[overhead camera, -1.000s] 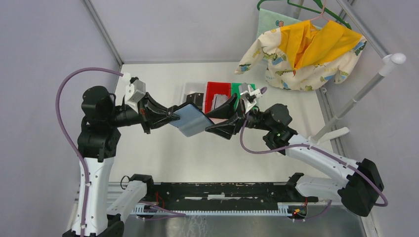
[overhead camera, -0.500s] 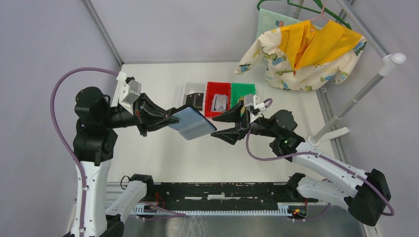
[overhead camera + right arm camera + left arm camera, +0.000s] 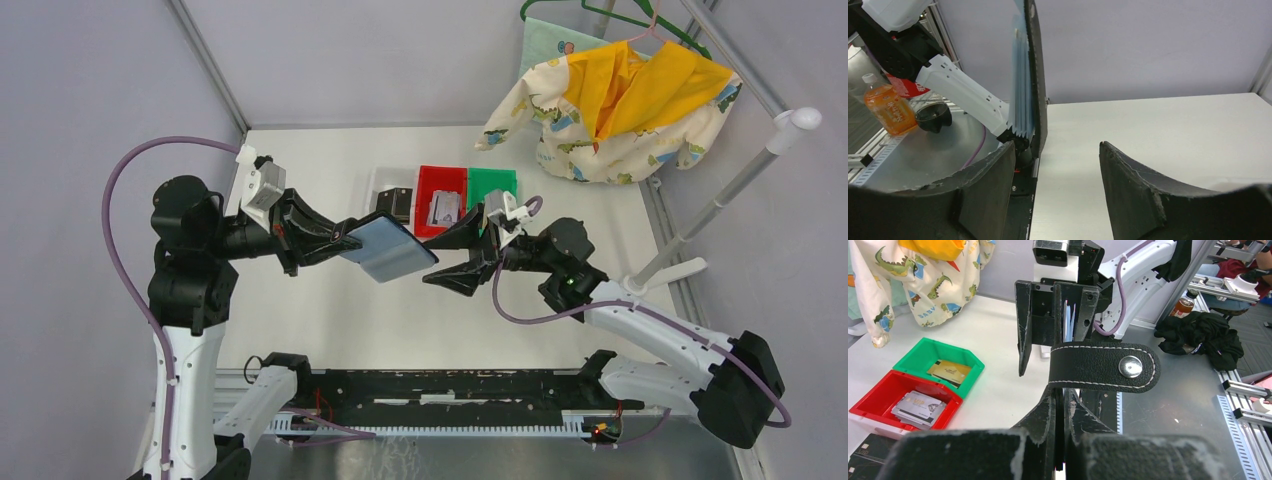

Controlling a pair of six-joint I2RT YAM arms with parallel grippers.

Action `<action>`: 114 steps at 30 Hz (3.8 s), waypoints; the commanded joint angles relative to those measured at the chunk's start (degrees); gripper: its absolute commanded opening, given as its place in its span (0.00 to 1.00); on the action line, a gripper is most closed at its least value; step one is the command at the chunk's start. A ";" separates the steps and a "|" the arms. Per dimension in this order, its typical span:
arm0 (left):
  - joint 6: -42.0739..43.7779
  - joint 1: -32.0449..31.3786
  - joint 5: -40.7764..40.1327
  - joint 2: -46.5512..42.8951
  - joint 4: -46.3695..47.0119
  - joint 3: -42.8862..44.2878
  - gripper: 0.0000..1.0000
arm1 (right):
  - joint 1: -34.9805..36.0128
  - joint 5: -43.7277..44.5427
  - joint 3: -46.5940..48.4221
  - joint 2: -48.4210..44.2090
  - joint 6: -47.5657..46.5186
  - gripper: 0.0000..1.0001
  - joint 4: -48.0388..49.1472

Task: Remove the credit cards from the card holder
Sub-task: Remove the credit card from the card holder.

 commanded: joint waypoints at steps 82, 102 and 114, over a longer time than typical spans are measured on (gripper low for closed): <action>29.16 -0.07 -17.10 -11.81 -2.77 -10.07 0.55 | 8.95 10.74 24.66 15.14 17.46 0.00 1.39; -1.80 -0.06 -12.05 -7.05 9.21 -8.93 0.02 | 8.63 9.42 17.24 13.57 20.49 0.44 9.46; -14.19 -0.05 -10.38 -4.73 13.80 -7.27 0.02 | 4.00 3.51 4.52 5.18 23.22 0.54 17.62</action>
